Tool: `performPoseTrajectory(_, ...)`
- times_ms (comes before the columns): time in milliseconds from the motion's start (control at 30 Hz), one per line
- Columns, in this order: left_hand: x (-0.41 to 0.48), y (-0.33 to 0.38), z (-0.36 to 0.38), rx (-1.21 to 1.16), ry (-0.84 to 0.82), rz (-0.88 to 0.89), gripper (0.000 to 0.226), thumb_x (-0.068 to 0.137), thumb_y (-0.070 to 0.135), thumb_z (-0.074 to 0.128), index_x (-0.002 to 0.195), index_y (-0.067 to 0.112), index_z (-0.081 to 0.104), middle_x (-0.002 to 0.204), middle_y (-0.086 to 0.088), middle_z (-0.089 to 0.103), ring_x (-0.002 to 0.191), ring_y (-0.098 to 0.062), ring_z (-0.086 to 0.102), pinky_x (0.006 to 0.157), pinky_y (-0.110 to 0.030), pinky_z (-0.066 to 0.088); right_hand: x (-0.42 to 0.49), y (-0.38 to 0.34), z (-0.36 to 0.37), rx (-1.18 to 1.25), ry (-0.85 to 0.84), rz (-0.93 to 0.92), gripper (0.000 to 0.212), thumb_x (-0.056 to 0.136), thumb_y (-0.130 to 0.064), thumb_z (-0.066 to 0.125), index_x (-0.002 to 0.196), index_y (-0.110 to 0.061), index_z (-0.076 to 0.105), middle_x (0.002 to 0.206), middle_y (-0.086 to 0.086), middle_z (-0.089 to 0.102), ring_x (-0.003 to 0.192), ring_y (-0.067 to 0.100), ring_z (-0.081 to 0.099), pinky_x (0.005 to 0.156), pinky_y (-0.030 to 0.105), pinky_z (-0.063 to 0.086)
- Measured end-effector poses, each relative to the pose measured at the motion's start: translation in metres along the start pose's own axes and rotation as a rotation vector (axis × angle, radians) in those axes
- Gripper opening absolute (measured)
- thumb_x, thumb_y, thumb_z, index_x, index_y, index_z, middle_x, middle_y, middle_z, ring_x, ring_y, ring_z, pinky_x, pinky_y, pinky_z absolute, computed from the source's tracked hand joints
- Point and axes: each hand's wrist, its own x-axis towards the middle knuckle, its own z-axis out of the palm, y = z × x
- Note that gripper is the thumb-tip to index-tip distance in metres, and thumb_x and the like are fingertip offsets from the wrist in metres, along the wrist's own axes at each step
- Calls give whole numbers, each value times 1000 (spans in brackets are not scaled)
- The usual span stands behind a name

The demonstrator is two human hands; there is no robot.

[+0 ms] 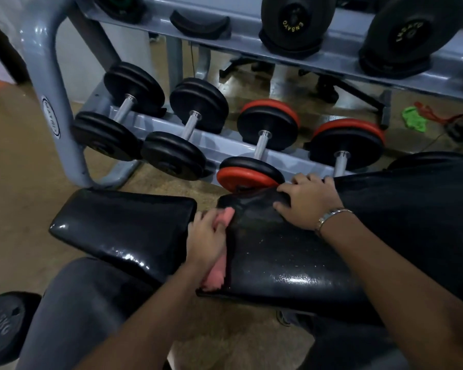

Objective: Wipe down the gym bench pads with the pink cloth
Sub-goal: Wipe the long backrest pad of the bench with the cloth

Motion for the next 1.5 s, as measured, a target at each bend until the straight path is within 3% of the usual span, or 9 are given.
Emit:
performPoseTrajectory(133,-8,10,15,-58,54,114,30,105,57,51,124,42,69,128,9,57,123,-21,53,109,-40,41,-2,3,11,-29,34,-12,55,98,-65,37,143,-39,52,144,4,54,132,33,47,113,55,30)
performPoseTrajectory(233,-17,-17,11,-135,25,260,22,103,48,59,116,37,73,119,15,63,116,-14,61,105,-41,48,-1,5,14,-20,24,-24,54,99,-64,36,145,-38,52,147,6,52,133,35,46,115,59,27)
performPoseTrajectory(400,56,9,17,-115,35,99,24,100,47,63,95,25,70,103,3,64,105,-25,63,95,-43,49,0,4,16,-3,23,-31,55,101,-62,32,148,-37,47,153,9,45,138,37,40,118,62,22)
performPoseTrajectory(567,41,-4,20,-116,-21,269,29,101,51,56,118,35,72,121,10,65,118,-14,58,107,-40,44,1,4,17,-11,-1,-38,55,102,-61,29,148,-38,46,157,9,41,140,37,38,118,65,20)
performPoseTrajectory(900,61,-2,17,-292,-52,218,9,96,40,71,99,33,77,107,11,70,110,-10,64,102,-34,46,3,4,15,-14,-34,-34,58,103,-62,24,155,-40,38,162,9,33,146,37,32,122,66,13)
performPoseTrajectory(1033,91,2,13,-256,-69,122,6,95,38,71,92,34,75,102,12,69,105,-14,64,106,-48,48,2,4,15,-11,-35,-35,58,104,-62,23,156,-40,37,162,9,33,145,37,32,122,65,14)
performPoseTrajectory(1233,59,-13,19,-214,-86,274,8,97,41,66,99,35,72,109,12,63,113,-16,57,104,-41,43,3,5,18,-15,-26,-36,59,103,-62,23,156,-41,37,160,8,35,145,36,33,121,64,15)
performPoseTrajectory(1333,70,-14,11,-177,-84,140,7,102,34,64,97,30,66,110,4,56,112,-19,53,106,-48,43,3,6,17,-15,-30,-37,59,103,-63,23,156,-41,36,160,8,35,144,36,34,121,63,17)
performPoseTrajectory(1500,23,-2,15,-126,-58,258,27,104,48,48,119,34,65,120,10,54,122,-14,47,106,-32,36,3,5,18,-21,-1,-39,59,102,-63,24,154,-41,40,156,8,41,141,35,38,120,61,20)
